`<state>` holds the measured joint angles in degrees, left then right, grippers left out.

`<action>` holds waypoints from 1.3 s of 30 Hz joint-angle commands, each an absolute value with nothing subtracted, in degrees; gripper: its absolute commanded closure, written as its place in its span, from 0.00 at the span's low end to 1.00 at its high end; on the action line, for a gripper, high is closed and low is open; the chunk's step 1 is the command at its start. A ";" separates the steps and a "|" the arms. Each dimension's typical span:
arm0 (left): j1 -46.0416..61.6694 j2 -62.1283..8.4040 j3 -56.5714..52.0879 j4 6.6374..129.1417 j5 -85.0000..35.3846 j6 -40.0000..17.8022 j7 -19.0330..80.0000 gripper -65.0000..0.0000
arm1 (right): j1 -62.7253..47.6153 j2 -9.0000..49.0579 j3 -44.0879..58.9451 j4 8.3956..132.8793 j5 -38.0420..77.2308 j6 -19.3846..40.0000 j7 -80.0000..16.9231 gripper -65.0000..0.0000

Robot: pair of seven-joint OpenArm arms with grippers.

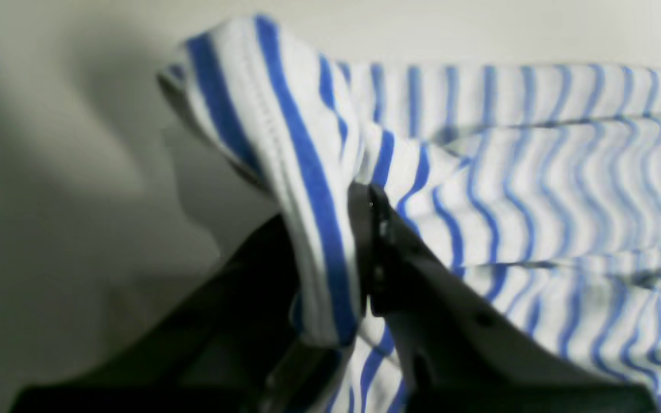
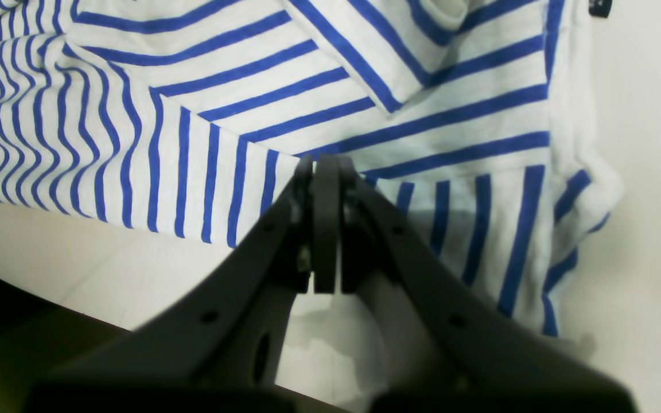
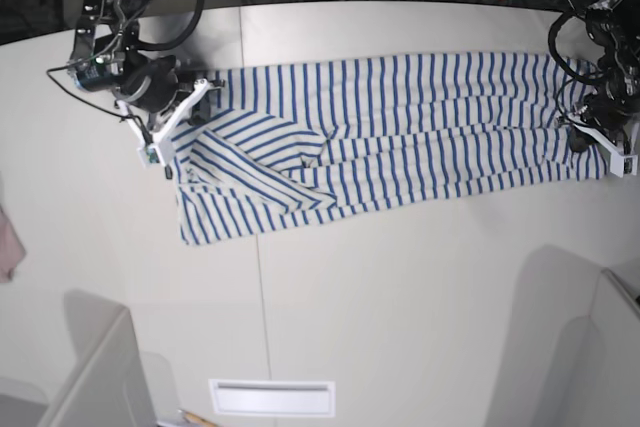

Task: Fold the T-shirt properly
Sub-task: 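Move the left gripper down and grasp the shirt's folded end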

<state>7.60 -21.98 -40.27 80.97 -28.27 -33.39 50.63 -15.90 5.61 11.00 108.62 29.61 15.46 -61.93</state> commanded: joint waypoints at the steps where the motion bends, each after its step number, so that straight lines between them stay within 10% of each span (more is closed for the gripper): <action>1: 8.66 -22.64 -40.66 84.35 -29.14 -33.80 49.45 1.00 | -15.34 5.93 11.21 109.41 30.37 15.69 -61.05 1.00; 13: 21.93 -13.32 -32.31 108.97 -29.58 -25.19 49.63 1.00 | -15.08 5.85 10.86 109.32 30.37 15.69 -60.97 1.00; 39: 5.14 -1.63 -14.90 107.74 -29.14 -15.96 64.75 1.00 | -14.55 5.05 11.12 109.32 30.37 15.69 -61.14 1.00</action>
<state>5.87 -1.43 -14.96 106.94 -28.53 -16.19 65.78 -15.07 4.67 10.96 108.51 29.71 15.46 -61.95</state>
